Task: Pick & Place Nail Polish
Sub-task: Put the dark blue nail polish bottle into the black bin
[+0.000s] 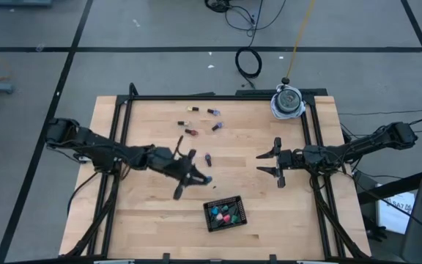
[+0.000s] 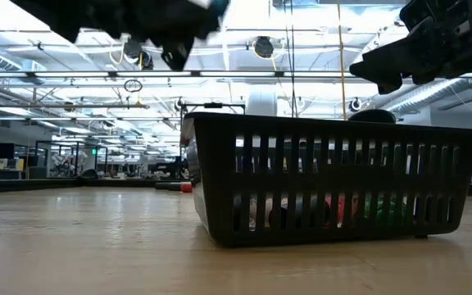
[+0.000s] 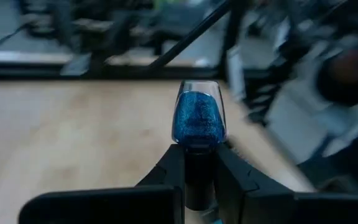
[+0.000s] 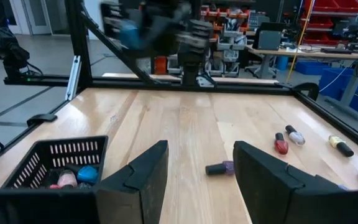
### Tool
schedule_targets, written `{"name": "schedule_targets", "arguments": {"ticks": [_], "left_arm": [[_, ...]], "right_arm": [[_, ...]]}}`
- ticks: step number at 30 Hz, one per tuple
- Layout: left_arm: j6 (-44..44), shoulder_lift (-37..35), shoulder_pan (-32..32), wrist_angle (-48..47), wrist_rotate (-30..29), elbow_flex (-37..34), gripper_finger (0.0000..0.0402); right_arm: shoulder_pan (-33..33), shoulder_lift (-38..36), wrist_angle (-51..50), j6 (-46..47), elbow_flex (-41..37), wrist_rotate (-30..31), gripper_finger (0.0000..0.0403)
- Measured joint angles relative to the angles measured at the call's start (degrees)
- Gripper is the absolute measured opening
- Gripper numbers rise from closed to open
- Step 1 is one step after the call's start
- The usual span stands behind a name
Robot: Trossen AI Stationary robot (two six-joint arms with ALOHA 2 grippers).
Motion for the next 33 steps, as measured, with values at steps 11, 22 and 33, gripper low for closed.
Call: {"name": "schedule_targets", "arguments": {"ticks": [11,22,33], "left_arm": [[3.3,0.0,-11.4,12.5,8.7,0.0,0.0036],[10.3,0.2,-15.4,14.7,8.6,0.0,0.0036],[7.1,0.9,-19.6,21.6,5.4,0.0,0.0036]], "right_arm": [[0.0,0.0,2.6,1.8,0.0,-0.1,0.0169],[0.0,0.0,3.4,6.9,0.0,-0.1,0.0169],[0.0,0.0,2.9,11.6,0.0,-0.2,0.0169]]}}
